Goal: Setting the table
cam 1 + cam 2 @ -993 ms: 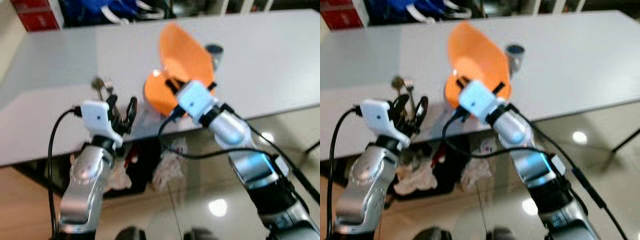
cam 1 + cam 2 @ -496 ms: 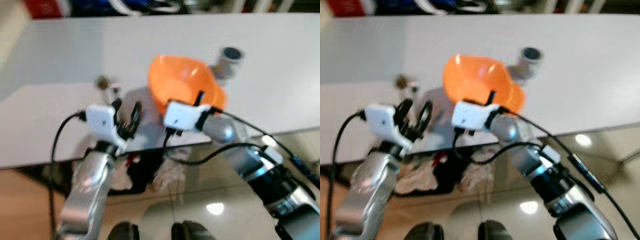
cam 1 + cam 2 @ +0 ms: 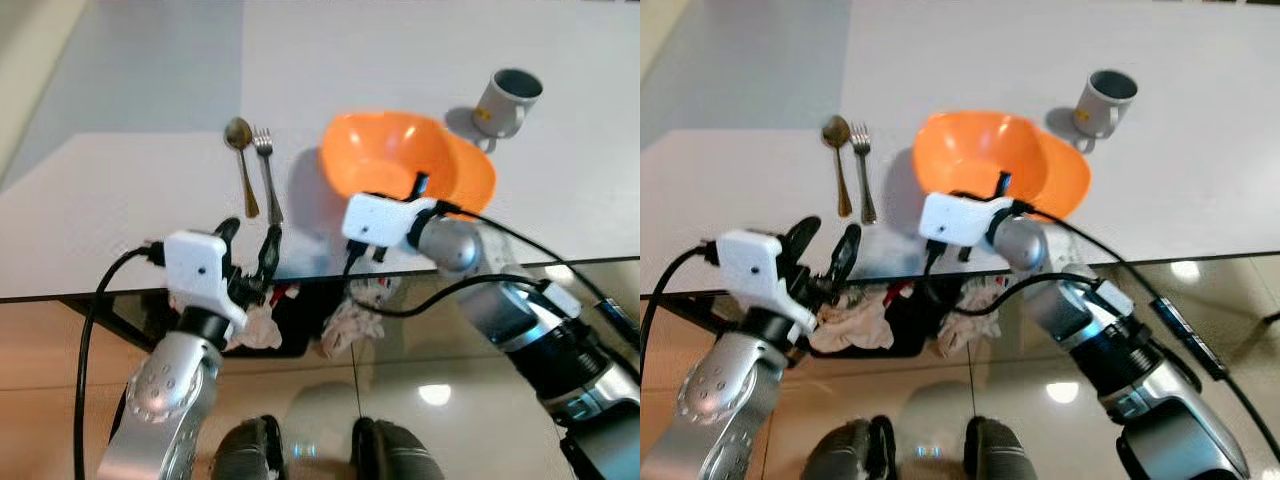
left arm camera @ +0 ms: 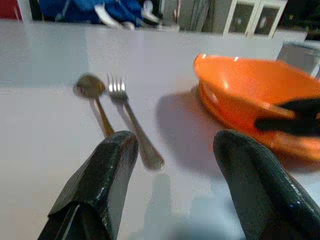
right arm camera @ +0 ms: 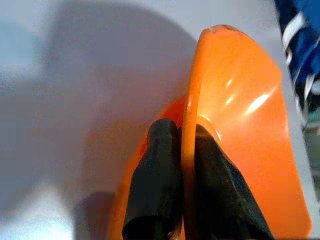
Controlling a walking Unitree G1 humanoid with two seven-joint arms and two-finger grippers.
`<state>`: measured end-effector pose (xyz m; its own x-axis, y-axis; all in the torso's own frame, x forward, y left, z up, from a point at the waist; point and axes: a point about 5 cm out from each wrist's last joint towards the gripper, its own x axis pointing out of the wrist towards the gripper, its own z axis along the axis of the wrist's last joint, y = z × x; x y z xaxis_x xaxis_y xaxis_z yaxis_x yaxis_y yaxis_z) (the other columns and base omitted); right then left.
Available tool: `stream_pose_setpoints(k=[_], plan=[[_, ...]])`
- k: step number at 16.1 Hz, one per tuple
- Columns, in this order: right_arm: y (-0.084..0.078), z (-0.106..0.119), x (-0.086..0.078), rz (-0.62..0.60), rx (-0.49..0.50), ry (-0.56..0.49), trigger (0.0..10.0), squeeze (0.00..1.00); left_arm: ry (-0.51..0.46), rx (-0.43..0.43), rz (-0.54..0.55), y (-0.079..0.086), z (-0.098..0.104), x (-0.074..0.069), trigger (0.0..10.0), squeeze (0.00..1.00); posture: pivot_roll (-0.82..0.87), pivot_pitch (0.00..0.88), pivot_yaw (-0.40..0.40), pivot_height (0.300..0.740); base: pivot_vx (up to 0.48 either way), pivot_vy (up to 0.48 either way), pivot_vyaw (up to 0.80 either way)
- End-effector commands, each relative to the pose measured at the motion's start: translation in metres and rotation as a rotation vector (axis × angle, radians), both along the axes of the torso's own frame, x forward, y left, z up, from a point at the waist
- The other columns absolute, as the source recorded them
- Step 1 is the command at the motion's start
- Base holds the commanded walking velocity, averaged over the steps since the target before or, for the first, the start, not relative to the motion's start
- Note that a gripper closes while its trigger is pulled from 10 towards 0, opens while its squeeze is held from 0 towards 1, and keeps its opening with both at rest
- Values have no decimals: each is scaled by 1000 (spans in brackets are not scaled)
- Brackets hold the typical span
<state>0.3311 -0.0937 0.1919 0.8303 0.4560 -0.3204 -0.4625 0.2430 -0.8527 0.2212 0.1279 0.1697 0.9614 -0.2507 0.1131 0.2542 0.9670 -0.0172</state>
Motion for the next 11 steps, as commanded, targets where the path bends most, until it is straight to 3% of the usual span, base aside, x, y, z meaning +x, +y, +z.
stream_pose_setpoints(k=[1,4,5,8,10,11], plan=[[-2,11,-2,-14,-2,-36,10000,0,-7,4,-1,-2,4,-3,10000,0,-84,312,-10,740,0,0,0],[-8,6,-4,-62,-21,-6,10000,0,-2,4,-2,-2,6,-4,10000,0,-84,314,-6,740,0,0,0],[-9,3,-5,-84,-1,17,10000,1000,4,6,-3,-2,5,-5,10000,0,-80,308,-4,740,0,0,0],[-12,4,-4,-120,12,9,10000,1000,2,10,-5,-3,7,-3,10000,0,-79,298,1,740,0,0,0],[-7,14,-9,-102,146,54,10000,1000,-1,14,-9,-2,8,-1,10000,0,-83,287,6,740,0,0,0],[-7,19,-10,-89,166,47,10000,1000,-2,14,-12,-2,8,-1,10000,0,-87,280,8,740,0,0,0]])
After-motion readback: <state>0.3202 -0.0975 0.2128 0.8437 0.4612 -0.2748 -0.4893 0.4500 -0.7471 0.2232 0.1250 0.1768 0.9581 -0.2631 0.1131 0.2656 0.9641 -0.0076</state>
